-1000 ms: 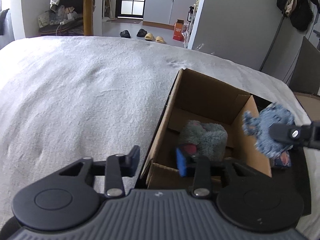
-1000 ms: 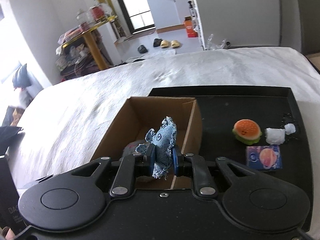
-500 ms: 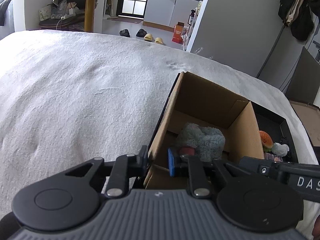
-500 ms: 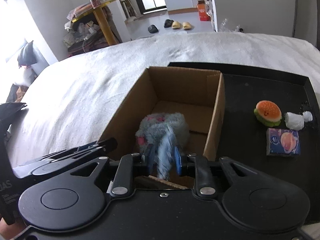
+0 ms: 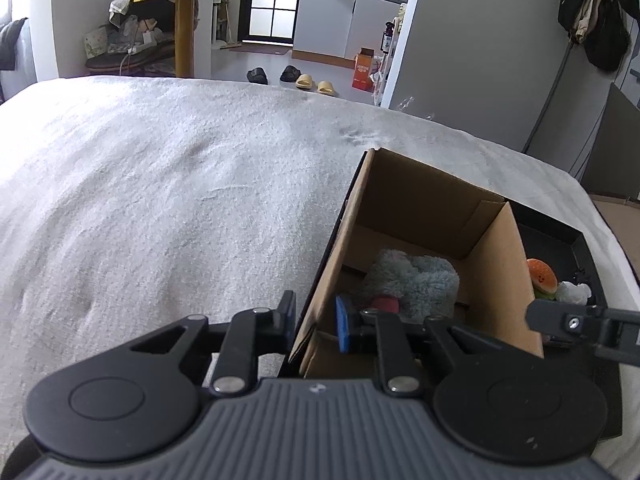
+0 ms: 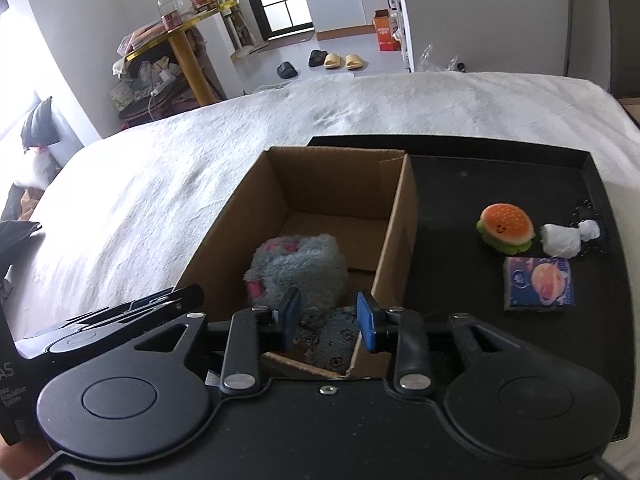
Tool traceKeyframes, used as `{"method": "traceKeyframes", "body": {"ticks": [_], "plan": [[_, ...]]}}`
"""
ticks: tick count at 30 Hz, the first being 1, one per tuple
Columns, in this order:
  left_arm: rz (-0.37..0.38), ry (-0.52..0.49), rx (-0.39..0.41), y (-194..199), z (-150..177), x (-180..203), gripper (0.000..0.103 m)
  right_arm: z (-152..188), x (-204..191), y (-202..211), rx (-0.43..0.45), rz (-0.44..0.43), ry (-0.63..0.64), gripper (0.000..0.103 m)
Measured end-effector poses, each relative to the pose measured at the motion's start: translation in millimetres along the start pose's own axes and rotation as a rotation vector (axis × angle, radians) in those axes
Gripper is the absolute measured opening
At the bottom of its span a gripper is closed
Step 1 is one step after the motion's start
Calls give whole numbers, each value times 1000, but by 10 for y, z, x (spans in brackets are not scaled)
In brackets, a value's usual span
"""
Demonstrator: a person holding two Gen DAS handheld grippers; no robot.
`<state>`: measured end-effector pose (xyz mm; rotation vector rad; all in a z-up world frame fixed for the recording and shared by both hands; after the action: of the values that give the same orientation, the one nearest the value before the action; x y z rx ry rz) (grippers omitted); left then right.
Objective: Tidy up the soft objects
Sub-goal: 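Carry the denim plush into the cardboard box and release it, then reach the right gripper to the blue snack box and grasp it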
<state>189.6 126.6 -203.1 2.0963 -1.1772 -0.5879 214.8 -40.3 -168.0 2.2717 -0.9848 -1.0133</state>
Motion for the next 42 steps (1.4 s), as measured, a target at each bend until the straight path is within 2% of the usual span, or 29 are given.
{"method": "traceKeyframes", "body": {"ticks": [9, 14, 23, 28, 35, 42], "plan": [[-36, -24, -3, 58, -45, 49, 24, -78, 166, 144, 37, 18, 9, 42], [-53, -32, -20, 41, -55, 49, 27, -89, 310, 211, 52, 24, -2, 42], [-106, -82, -20, 69, -94, 139, 49, -82, 549, 263, 59, 29, -8, 45], [-162, -116, 3, 89, -153, 198, 66, -66, 673, 266, 71, 34, -18, 52], [-186, -161, 0, 59, -173, 340, 69, 2, 937, 225, 94, 51, -58, 58], [-218, -207, -17, -19, -178, 502, 70, -3, 1168, 203, 131, 91, -63, 70]]}}
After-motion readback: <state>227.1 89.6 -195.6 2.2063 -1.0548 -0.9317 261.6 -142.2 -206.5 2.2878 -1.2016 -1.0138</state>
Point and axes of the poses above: each gripper's, at about its wrist camera, not at the fingertips, and y roughly against the way its jaws point, x to its right, z to its underside, the point moved 6 cm from there along -y, roughly the way its jaws point, and after that the axes turned 15 degrees about -z, right-handed, at the moved point
